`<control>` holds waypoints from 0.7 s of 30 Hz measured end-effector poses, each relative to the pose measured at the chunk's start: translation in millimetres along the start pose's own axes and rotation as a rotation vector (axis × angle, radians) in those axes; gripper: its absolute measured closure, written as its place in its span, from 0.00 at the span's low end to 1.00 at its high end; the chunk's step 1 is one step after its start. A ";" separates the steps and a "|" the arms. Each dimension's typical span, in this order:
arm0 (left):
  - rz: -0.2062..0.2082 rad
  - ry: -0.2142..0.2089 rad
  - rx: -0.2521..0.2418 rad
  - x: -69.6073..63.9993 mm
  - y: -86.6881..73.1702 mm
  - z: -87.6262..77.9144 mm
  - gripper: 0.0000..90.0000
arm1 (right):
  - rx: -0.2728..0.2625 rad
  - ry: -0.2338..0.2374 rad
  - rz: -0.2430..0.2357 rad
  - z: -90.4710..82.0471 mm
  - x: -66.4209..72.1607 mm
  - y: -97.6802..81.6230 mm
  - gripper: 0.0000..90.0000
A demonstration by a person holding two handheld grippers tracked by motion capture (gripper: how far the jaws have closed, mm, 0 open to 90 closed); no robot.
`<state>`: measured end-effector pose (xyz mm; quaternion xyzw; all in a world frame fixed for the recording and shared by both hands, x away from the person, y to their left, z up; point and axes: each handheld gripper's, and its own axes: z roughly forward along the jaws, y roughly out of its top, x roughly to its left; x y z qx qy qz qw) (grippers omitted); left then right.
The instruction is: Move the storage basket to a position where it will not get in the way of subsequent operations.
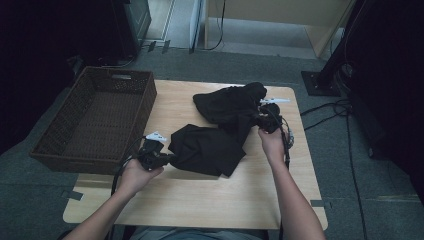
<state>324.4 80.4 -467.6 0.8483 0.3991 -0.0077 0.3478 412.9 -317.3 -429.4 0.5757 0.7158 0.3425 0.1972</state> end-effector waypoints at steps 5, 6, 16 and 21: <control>-0.027 -0.044 -0.033 1.6 -3.0 -4.6 0.92 | -0.008 0.041 0.022 -6.7 -12.9 3.6 0.83; -0.031 -0.055 -0.063 -0.4 0.5 -8.3 0.87 | -0.008 0.047 0.019 -7.3 -11.6 3.5 0.81; 0.003 -0.056 -0.139 -7.0 51.7 -6.7 0.65 | -0.043 0.144 -0.026 -10.4 14.2 -0.7 0.48; 0.014 -0.045 -0.127 0.5 65.6 17.9 0.61 | 0.019 0.185 -0.008 11.6 21.5 -23.2 0.43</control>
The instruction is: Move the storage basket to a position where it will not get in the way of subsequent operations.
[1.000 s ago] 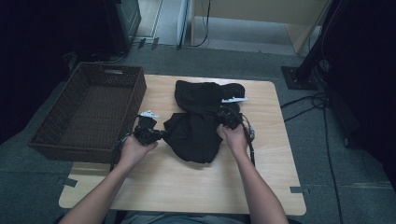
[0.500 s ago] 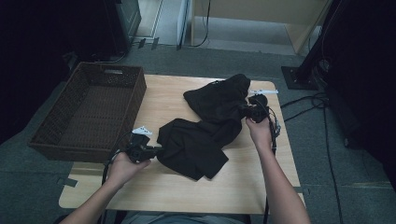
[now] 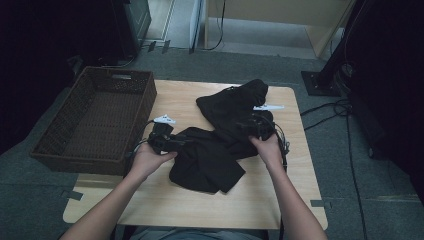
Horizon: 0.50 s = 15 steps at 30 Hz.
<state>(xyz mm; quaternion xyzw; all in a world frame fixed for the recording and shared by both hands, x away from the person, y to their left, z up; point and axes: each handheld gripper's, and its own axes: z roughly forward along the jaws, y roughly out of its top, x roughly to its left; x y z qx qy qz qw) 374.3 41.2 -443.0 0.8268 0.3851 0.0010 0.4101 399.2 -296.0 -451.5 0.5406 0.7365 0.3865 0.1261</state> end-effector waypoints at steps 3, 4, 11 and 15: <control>-0.001 0.007 0.004 7.7 3.2 14.2 0.56 | 0.032 -0.004 -0.009 14.2 0.4 -13.1 0.39; 0.011 0.025 0.001 11.0 3.2 19.3 0.55 | 0.045 -0.010 -0.013 18.7 0.2 -16.9 0.38; -0.013 0.051 0.069 27.0 -6.8 47.0 0.56 | 0.071 -0.072 -0.026 45.8 -3.1 -33.3 0.42; 0.013 0.062 0.085 27.6 -13.8 53.0 0.57 | 0.043 -0.141 -0.098 52.1 3.2 -33.6 0.59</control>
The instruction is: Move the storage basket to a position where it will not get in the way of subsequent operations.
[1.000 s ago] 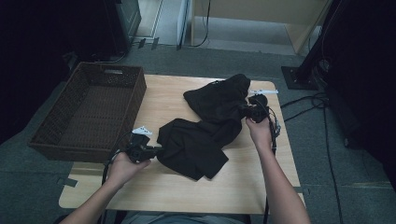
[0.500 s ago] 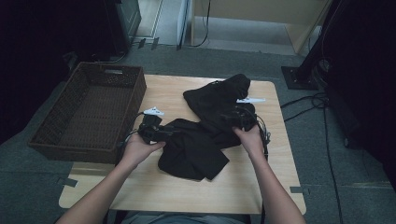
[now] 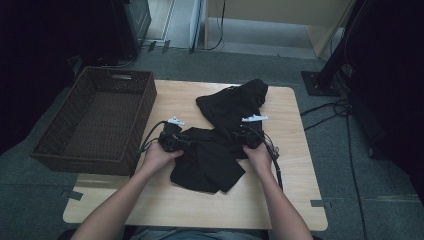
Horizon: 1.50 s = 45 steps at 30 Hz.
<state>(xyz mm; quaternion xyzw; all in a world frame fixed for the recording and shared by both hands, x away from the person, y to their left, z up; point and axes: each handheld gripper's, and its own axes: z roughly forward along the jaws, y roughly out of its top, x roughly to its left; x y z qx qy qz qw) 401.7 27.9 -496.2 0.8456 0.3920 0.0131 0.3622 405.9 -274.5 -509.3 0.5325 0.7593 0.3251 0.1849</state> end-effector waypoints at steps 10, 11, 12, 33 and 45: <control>0.018 -0.026 0.015 -20.7 -25.9 -11.7 0.61 | 0.023 0.076 0.189 2.6 4.1 40.7 0.96; 0.014 -0.034 0.019 -23.0 -28.2 -13.1 0.62 | 0.008 0.095 0.187 1.6 7.8 49.1 0.96; 0.009 -0.043 0.025 -25.3 -30.1 -14.5 0.62 | 0.001 0.107 0.183 1.1 13.0 56.1 0.96; -0.045 -0.133 -0.048 -35.5 -22.5 -53.2 0.56 | -0.053 0.231 0.038 6.7 74.9 109.3 0.63; -0.043 -0.021 -0.063 -18.9 31.6 -14.0 0.45 | -0.080 0.193 0.073 -41.7 20.5 52.2 0.50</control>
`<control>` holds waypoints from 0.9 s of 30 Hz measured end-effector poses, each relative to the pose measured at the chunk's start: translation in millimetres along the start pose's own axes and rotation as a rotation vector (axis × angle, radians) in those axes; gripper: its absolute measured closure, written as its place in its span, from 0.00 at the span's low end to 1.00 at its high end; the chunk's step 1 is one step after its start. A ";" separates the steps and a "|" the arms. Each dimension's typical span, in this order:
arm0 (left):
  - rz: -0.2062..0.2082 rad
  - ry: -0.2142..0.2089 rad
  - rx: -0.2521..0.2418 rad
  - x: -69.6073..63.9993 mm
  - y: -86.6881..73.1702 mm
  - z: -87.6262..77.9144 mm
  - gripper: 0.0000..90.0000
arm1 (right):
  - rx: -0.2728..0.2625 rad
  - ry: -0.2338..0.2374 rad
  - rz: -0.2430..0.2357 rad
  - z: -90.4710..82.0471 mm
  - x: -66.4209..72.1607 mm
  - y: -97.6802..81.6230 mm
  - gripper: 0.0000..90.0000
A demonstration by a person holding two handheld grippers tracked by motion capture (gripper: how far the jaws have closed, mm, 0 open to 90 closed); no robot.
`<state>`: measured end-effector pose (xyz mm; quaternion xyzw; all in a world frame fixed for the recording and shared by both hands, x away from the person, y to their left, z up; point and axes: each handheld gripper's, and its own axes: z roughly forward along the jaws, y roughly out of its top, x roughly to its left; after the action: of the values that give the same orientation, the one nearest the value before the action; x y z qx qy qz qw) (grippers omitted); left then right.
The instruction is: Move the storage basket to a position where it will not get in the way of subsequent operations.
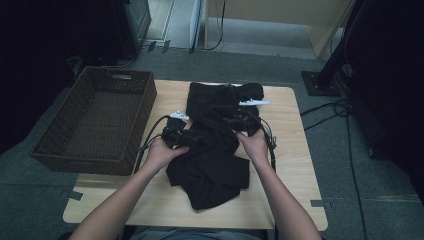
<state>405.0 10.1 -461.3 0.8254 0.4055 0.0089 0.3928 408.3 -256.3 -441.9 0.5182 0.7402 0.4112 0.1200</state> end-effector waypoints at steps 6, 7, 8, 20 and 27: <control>-0.072 0.008 0.050 17.1 -2.2 29.1 0.41 | 0.071 0.011 0.001 23.2 -4.8 -38.4 0.43; -0.063 0.020 0.051 17.5 -2.4 33.6 0.42 | 0.076 0.008 0.003 29.4 -5.0 -42.5 0.43; -0.062 0.025 0.052 18.5 -2.5 36.5 0.45 | 0.089 0.001 0.008 36.2 -5.2 -46.3 0.45; -0.079 0.048 0.031 23.6 -4.4 44.3 0.97 | 0.083 0.016 0.021 34.5 -13.2 -55.1 0.97; -0.076 0.037 0.003 30.8 -2.5 28.8 0.97 | -0.006 0.046 0.031 -15.1 -20.9 -24.7 0.98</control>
<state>433.6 13.3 -492.2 0.8096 0.4437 0.0090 0.3841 391.7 -284.9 -455.6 0.5197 0.7335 0.4270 0.0980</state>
